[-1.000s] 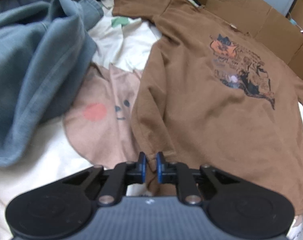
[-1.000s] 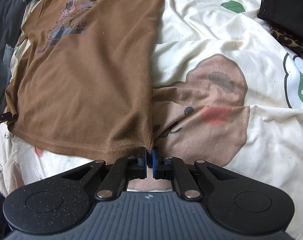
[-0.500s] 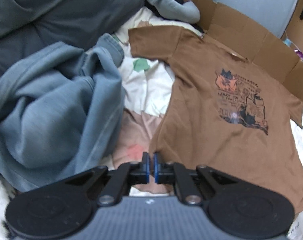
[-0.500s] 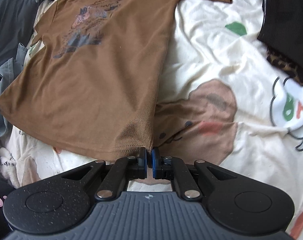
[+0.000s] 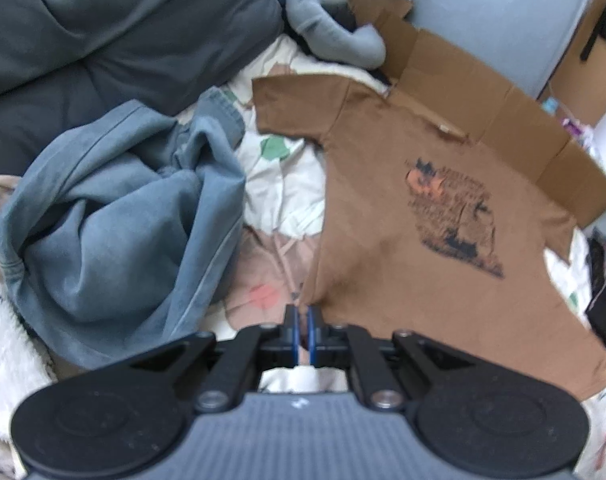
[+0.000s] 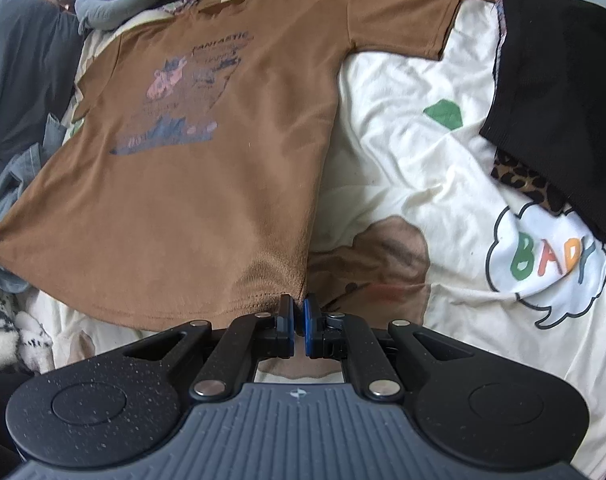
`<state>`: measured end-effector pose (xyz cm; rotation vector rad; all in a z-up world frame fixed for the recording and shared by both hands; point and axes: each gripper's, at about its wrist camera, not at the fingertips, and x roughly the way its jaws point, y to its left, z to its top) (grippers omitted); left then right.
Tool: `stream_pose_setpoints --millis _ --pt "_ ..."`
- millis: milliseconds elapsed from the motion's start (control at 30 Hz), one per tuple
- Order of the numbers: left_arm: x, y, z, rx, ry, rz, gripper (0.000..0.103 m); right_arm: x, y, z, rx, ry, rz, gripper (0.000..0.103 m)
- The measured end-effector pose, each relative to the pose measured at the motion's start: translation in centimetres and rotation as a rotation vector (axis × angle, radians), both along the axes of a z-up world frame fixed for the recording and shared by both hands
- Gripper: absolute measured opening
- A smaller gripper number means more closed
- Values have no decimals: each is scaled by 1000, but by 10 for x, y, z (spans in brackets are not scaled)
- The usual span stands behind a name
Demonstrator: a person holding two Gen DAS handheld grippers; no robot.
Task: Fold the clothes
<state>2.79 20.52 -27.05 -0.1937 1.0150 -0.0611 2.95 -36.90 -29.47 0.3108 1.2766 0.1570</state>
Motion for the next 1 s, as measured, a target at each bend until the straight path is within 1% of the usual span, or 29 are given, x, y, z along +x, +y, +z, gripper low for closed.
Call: stream_pose_setpoints --millis 100,167,233,333,500,600,700,833,1000 --pt "3 -1 5 14 -12 -14 4 2 -7 10 20 -15 -35 2" --pt "6 1 -4 35 10 -16 4 2 -10 9 19 -5 -48 2" --pt "8 6 -19 49 49 -14 4 0 -12 3 14 17 -55 2" --pt "10 14 -48 47 122 -4 4 -4 -13 -16 16 70 -73 2" --pt "10 14 -96 122 223 -23 4 -15 -9 -58 35 161 -111 2" --pt "14 12 -117 141 256 -23 4 -22 -9 -86 55 208 -151 2" --pt "19 13 -132 157 277 -26 4 -27 -7 -104 56 230 -170 2" --pt "25 12 -149 185 308 -51 4 -28 -2 -119 40 242 -162 2" --pt "28 10 -172 202 340 -55 5 -28 5 -135 -8 244 -124 3"
